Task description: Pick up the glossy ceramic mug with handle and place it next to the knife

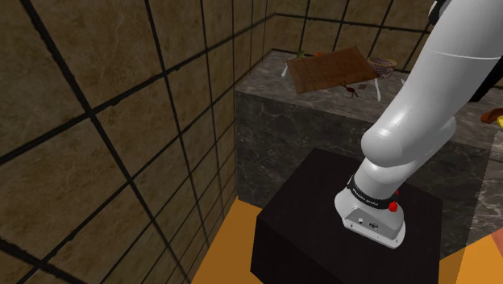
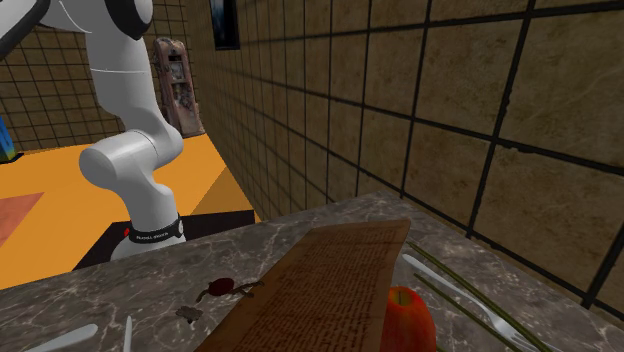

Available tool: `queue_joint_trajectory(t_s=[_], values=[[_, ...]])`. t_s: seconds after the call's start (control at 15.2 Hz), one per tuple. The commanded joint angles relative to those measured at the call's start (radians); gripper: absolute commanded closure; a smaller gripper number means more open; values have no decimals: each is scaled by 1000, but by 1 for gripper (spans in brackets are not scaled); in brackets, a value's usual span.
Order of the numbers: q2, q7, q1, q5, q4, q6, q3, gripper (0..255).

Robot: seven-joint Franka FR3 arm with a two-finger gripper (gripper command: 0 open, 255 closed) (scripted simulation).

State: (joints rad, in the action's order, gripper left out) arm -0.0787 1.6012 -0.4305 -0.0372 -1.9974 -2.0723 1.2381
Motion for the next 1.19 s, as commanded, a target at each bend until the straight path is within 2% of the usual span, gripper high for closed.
queue_joint_trajectory(t_s=[0.0,0.33,0.59,1.12], values=[[2,-3,1,3,5,-6,1,0],[-1,2,-1,-1,5,-6,0,0],[106,-79,42,113,91,117,3,0],[106,-79,40,113,91,117,1,0]])
